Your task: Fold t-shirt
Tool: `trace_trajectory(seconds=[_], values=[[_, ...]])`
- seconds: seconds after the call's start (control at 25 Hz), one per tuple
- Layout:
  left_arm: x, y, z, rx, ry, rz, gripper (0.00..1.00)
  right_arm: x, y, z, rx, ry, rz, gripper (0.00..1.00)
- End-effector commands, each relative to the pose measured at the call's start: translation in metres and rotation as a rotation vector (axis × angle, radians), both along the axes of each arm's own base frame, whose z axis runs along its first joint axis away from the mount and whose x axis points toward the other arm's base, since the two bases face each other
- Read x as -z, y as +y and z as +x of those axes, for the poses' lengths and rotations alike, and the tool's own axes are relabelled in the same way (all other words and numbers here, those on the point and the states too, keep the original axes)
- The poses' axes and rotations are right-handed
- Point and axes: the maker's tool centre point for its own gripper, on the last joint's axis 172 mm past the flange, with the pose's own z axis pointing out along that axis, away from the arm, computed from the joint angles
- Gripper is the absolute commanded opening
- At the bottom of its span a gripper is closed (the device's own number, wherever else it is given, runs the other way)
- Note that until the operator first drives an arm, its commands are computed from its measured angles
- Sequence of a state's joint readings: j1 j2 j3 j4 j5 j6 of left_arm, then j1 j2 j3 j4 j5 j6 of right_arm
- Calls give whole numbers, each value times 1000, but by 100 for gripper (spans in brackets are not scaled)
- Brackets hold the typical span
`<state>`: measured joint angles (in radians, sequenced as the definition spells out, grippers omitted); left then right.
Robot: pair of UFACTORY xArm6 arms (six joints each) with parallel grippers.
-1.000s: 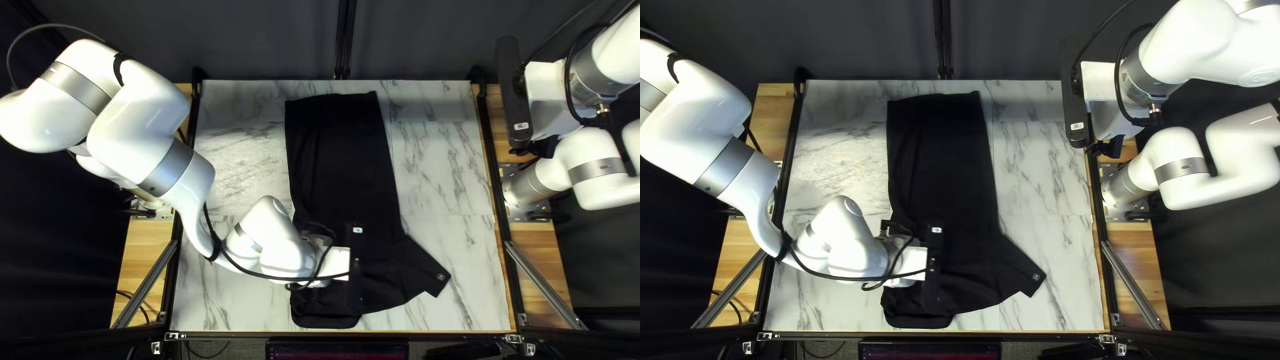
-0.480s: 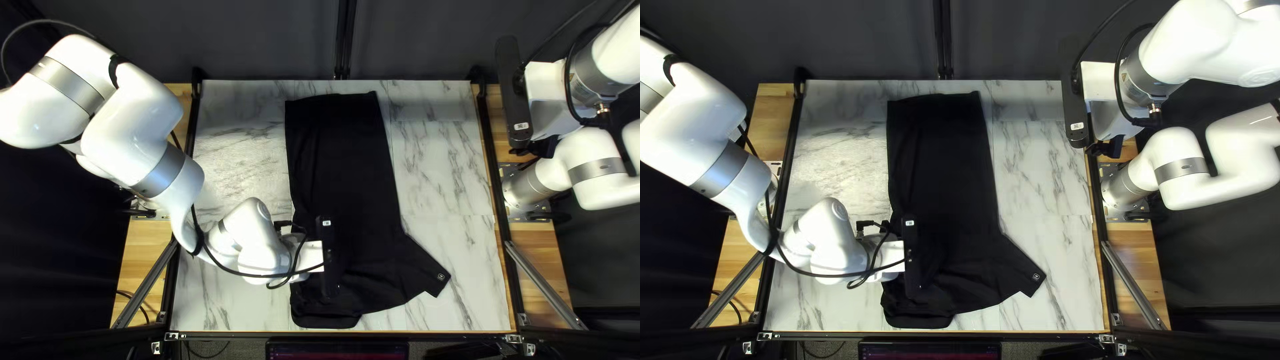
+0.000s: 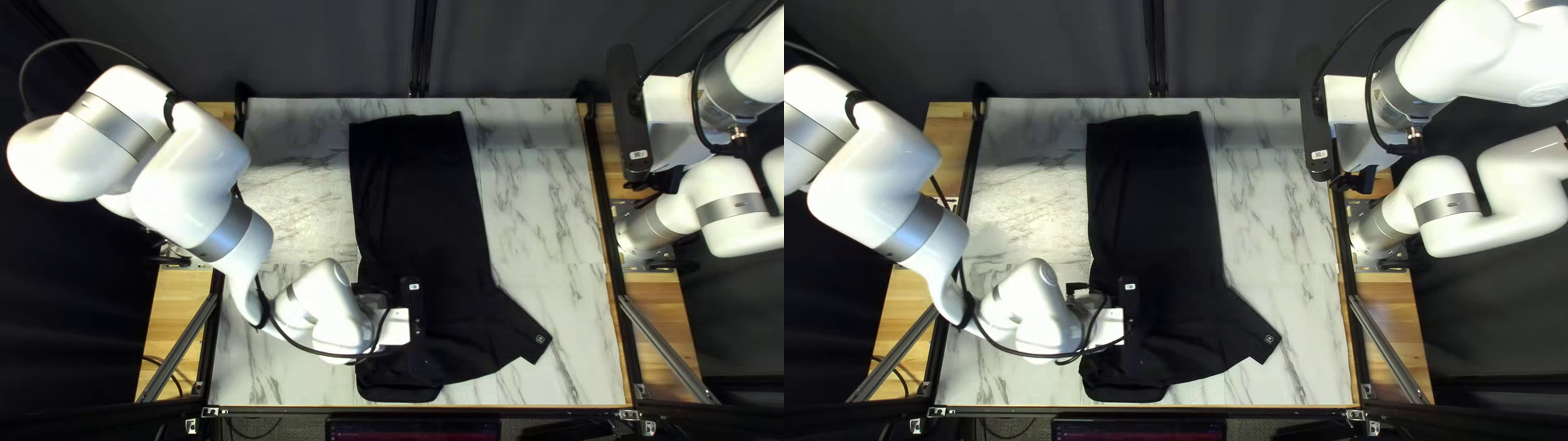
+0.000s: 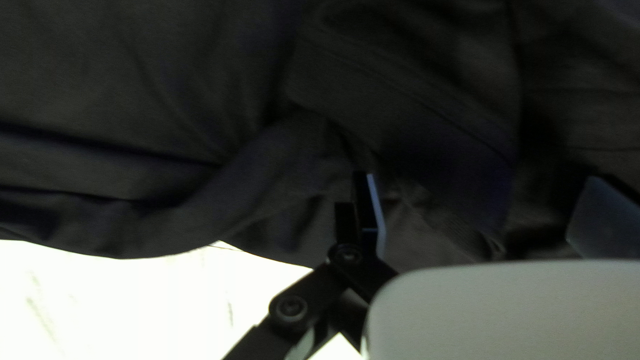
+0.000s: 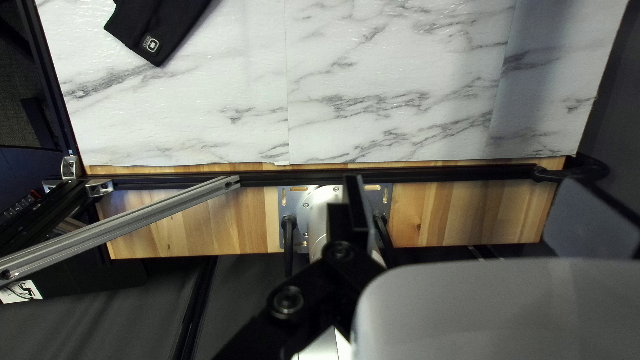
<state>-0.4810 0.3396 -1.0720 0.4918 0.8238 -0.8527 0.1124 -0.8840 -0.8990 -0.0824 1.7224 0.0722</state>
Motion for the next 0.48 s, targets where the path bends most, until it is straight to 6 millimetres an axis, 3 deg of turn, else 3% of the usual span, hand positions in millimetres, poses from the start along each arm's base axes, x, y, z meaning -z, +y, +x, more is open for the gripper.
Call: trace_trajectory(seconds=[0.04, 0.24, 0.32, 0.48], values=[[-14, 18, 21, 12, 24, 31, 100, 0, 0, 0, 0, 0, 0, 100], [-31, 23, 69, 63, 27, 42, 100, 0, 0, 0, 0, 0, 0, 100], [-36, 16, 79, 89, 25, 40, 100, 0, 0, 0, 0, 0, 0, 100], [-39, 1, 65, 114, 11, 40, 100, 0, 0, 0, 0, 0, 0, 100]])
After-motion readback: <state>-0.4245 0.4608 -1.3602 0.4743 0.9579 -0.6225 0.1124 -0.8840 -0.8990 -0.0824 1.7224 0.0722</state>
